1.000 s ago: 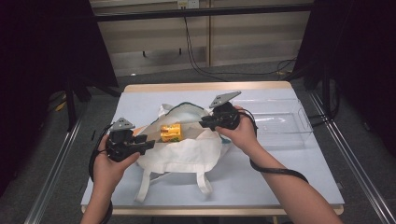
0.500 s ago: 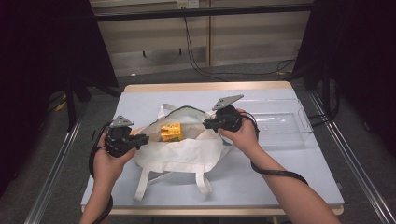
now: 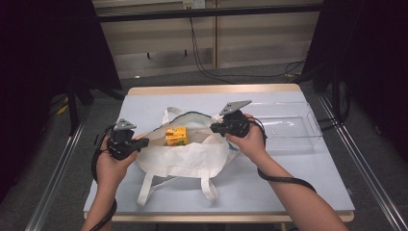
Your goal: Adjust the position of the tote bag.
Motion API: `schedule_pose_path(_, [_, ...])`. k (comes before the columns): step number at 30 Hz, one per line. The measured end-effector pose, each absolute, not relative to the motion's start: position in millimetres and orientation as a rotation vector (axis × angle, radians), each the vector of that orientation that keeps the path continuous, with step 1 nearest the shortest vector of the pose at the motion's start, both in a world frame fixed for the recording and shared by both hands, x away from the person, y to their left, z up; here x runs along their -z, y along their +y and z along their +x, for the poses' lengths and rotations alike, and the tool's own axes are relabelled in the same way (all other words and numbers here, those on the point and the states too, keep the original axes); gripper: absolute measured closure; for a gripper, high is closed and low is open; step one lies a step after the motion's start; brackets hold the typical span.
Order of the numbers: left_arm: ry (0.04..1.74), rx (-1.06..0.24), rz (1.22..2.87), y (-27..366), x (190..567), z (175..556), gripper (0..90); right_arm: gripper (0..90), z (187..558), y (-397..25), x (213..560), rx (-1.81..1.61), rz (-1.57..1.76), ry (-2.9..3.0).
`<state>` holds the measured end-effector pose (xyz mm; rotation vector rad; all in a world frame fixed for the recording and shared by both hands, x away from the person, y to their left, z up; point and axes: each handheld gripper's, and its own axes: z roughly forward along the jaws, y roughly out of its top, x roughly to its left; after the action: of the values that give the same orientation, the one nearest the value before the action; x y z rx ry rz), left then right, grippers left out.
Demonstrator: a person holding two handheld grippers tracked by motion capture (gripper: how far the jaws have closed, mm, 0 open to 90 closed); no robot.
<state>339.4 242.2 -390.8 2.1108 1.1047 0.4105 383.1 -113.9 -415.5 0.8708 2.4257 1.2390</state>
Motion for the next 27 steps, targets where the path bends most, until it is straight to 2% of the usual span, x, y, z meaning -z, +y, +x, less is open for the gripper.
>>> schedule_pose_path(27, [1.138,-0.392,2.124,245.9,412.7,353.9,89.2,85.6,383.1,-114.5,430.7,-1.218,0.902,2.399])
